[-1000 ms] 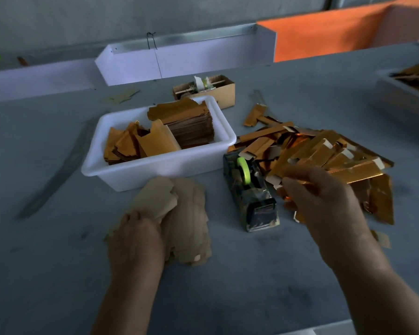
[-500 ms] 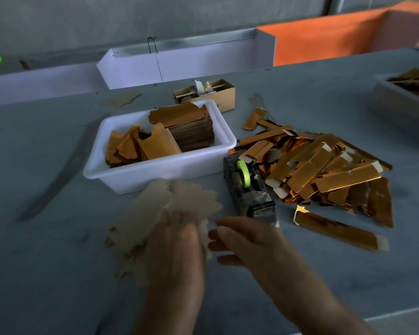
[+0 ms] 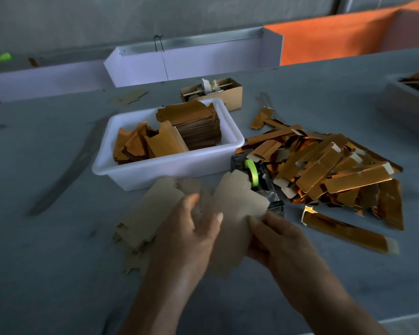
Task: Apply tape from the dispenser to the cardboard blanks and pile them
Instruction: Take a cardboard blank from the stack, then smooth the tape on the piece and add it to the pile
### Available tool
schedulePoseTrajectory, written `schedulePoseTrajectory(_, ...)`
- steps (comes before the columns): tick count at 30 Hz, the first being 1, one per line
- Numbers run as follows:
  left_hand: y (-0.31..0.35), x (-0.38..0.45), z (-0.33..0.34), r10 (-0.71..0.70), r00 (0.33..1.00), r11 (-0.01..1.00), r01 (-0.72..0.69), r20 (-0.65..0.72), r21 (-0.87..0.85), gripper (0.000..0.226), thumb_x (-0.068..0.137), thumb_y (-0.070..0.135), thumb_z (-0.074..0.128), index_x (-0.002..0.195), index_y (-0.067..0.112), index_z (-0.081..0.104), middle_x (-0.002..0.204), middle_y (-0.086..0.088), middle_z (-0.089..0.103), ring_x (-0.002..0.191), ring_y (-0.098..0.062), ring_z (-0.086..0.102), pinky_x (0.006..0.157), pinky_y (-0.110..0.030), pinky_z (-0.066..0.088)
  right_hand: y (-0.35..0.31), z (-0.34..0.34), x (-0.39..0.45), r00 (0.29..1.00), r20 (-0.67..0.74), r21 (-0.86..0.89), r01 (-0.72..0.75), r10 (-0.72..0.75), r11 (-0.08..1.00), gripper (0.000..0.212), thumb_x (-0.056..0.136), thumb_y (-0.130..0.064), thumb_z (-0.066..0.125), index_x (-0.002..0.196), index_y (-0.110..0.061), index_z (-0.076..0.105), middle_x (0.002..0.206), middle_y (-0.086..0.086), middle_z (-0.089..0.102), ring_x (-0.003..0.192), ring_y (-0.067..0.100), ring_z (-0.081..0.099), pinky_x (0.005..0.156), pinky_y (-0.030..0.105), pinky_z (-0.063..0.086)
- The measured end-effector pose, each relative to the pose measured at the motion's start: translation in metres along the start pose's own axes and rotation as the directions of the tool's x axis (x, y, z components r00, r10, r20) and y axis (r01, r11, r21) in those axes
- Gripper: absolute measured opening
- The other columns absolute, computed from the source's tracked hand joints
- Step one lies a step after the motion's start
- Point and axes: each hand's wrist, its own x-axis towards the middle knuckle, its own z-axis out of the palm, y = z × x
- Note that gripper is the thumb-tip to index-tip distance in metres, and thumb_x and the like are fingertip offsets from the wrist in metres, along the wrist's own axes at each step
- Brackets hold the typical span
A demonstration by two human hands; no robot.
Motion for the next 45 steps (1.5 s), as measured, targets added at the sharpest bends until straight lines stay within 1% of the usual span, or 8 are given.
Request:
schedulePoseTrajectory(4, 0.000, 0.002, -0.006, -0.129, 0.969, 0.902, 0.203, 0.211, -0.381, 0.039, 0.067, 0.037, 0.081, 0.100, 0.019, 0.070, 0.094, 0.006, 0.073, 0.085, -0.010, 0.066, 0.075, -0.028, 0.047, -0.003, -0.012, -0.008, 0.999, 0.032, -0.073, 0.015, -0.013, 0.997, 0.019, 0.091, -0.013, 0.052, 0.096, -0.005, 0.068, 0.092, 0.011, 0.071, 0.086, 0.020, 0.070, 0.074, 0.032, 0.058)
schedulePoseTrajectory(8, 0.004, -0.001, 0.000, -0.062, 0.936, 0.860, 0.227, 0.348, -0.458, 0.011, 0.075, 0.017, 0.074, 0.085, 0.013, 0.072, 0.077, -0.001, 0.074, 0.066, -0.012, 0.066, 0.055, -0.020, 0.048, -0.005, -0.020, -0.011, 0.999, 0.011, -0.153, 0.054, -0.052, 0.987, 0.019, 0.090, -0.012, 0.052, 0.092, 0.001, 0.066, 0.089, 0.020, 0.066, 0.077, 0.019, 0.068, 0.069, 0.031, 0.059)
schedulePoseTrajectory(15, 0.009, -0.008, 0.025, -0.068, 0.971, 0.929, 0.145, 0.228, -0.341, 0.020, 0.069, 0.024, 0.083, 0.078, 0.027, 0.066, 0.077, 0.016, 0.073, 0.069, 0.002, 0.068, 0.059, -0.011, 0.051, -0.001, -0.021, -0.011, 0.972, -0.002, -0.439, 0.209, -0.233, 0.874, 0.015, 0.088, -0.016, 0.057, 0.082, -0.014, 0.072, 0.077, 0.007, 0.070, 0.073, 0.021, 0.066, 0.067, 0.033, 0.056)
schedulePoseTrajectory(25, 0.007, -0.009, 0.030, -0.122, 0.959, 0.873, 0.226, 0.255, -0.433, 0.020, 0.068, 0.023, 0.084, 0.083, 0.020, 0.072, 0.077, 0.007, 0.075, 0.073, -0.008, 0.071, 0.067, -0.024, 0.052, -0.002, -0.028, -0.013, 0.967, 0.028, -0.408, 0.243, -0.253, 0.880, 0.014, 0.080, -0.009, 0.067, 0.088, -0.020, 0.068, 0.066, -0.007, 0.068, 0.058, 0.000, 0.060, 0.051, 0.012, 0.045)
schedulePoseTrajectory(34, 0.007, -0.012, 0.038, -0.101, 0.982, 0.926, 0.151, 0.160, -0.345, 0.013, 0.076, 0.028, 0.078, 0.086, 0.024, 0.071, 0.077, 0.008, 0.074, 0.075, -0.011, 0.071, 0.072, -0.034, 0.057, -0.002, -0.021, -0.024, 0.832, -0.028, -0.775, 0.332, -0.555, 0.537, 0.019, 0.072, -0.032, 0.071, 0.078, -0.030, 0.054, 0.066, -0.008, 0.060, 0.065, 0.002, 0.056, 0.052, 0.010, 0.043)
schedulePoseTrajectory(37, 0.009, -0.013, 0.040, -0.098, 0.986, 0.925, 0.139, 0.132, -0.354, 0.019, 0.072, 0.032, 0.079, 0.087, 0.024, 0.071, 0.076, 0.006, 0.074, 0.074, -0.012, 0.070, 0.065, -0.033, 0.057, -0.001, -0.013, -0.029, 0.839, -0.003, -0.722, 0.374, -0.543, 0.582, 0.023, 0.067, -0.043, 0.067, 0.077, -0.035, 0.048, 0.080, -0.019, 0.061, 0.063, 0.005, 0.060, 0.052, 0.017, 0.048)
schedulePoseTrajectory(41, 0.014, -0.019, 0.040, -0.062, 0.982, 0.904, 0.131, 0.179, -0.406, 0.006, 0.082, 0.018, 0.068, 0.076, 0.019, 0.069, 0.065, -0.001, 0.069, 0.056, -0.012, 0.064, 0.047, -0.023, 0.050, -0.001, -0.008, -0.031, 0.883, 0.065, -0.517, 0.429, -0.466, 0.741, 0.031, 0.069, -0.052, 0.056, 0.087, -0.027, 0.052, 0.071, -0.004, 0.068, 0.058, 0.014, 0.067, 0.052, 0.024, 0.054)
schedulePoseTrajectory(45, 0.015, -0.018, 0.034, 0.037, 0.954, 0.907, 0.094, 0.299, -0.410, 0.020, 0.092, 0.028, 0.057, 0.079, 0.019, 0.070, 0.073, 0.002, 0.071, 0.069, -0.011, 0.067, 0.061, -0.024, 0.051, 0.000, -0.013, -0.028, 0.915, 0.060, -0.461, 0.379, -0.398, 0.802, 0.030, 0.071, -0.043, 0.054, 0.093, -0.024, 0.056, 0.078, -0.005, 0.070, 0.068, 0.014, 0.070, 0.059, 0.028, 0.058)
